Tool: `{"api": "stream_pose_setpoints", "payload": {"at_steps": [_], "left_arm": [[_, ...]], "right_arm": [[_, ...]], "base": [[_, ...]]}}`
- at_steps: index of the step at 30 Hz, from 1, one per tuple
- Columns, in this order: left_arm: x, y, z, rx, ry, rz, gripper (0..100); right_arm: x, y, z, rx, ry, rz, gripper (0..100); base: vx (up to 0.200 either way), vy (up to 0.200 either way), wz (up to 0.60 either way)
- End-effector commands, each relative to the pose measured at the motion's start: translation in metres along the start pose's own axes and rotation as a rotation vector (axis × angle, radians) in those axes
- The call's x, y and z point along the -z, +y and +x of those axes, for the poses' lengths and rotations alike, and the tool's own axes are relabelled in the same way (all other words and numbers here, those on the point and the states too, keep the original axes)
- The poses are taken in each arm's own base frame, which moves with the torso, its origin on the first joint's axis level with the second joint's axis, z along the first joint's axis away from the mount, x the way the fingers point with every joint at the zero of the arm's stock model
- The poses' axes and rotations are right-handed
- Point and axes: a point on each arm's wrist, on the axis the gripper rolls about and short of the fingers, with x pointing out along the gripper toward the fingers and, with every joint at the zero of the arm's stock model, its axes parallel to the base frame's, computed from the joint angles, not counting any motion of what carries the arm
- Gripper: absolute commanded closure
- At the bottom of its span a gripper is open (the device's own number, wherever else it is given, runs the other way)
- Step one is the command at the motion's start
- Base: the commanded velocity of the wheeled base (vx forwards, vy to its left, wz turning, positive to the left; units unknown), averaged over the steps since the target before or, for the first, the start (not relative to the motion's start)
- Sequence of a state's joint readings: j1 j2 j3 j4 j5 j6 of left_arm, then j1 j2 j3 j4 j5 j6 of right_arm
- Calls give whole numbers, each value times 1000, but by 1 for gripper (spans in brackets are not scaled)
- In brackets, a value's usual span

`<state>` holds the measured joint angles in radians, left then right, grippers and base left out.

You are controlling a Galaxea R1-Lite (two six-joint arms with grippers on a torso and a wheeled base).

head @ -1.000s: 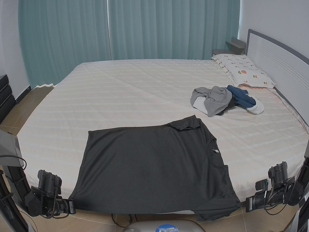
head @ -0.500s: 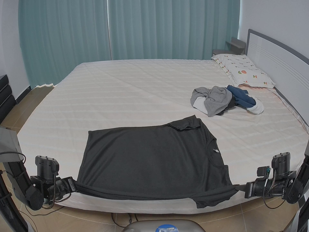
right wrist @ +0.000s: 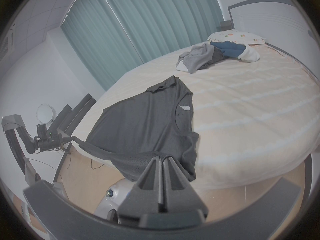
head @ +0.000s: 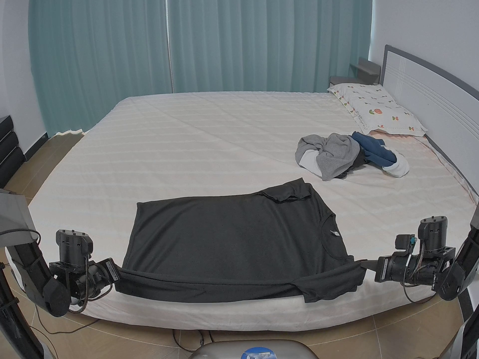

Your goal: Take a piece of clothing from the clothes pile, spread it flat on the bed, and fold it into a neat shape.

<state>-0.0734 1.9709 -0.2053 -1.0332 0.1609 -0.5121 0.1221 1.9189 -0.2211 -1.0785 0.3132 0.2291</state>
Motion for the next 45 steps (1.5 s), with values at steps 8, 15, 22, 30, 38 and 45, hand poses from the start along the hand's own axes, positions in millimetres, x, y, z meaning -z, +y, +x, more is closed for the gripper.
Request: {"api": "stream_pose_setpoints", "payload": {"at_steps": [8, 15, 22, 30, 38, 45], "left_arm": [[-7, -4, 8, 7, -22, -22, 100], [-7, -7, 26, 0, -9, -33, 100], [-9, -5, 40, -19, -5, -55, 100], [-14, -9, 51, -12, -21, -96, 100], [-24, -15, 56, 11, -59, -152, 100], [-26, -14, 44, 7, -73, -152, 100]], "right_arm": [[-10, -6, 26, -2, -8, -1, 100], [-19, -8, 41, -9, -28, -9, 100], [-26, -10, 56, -16, -47, -14, 100], [-33, -11, 70, -22, -62, 22, 100], [-34, -14, 81, -6, -76, 64, 100], [-40, -5, 50, -26, -112, 104, 100]], "base": [[0, 0, 0], [0, 0, 0], [0, 0, 0], [0, 0, 0], [0, 0, 0], [0, 0, 0]]}}
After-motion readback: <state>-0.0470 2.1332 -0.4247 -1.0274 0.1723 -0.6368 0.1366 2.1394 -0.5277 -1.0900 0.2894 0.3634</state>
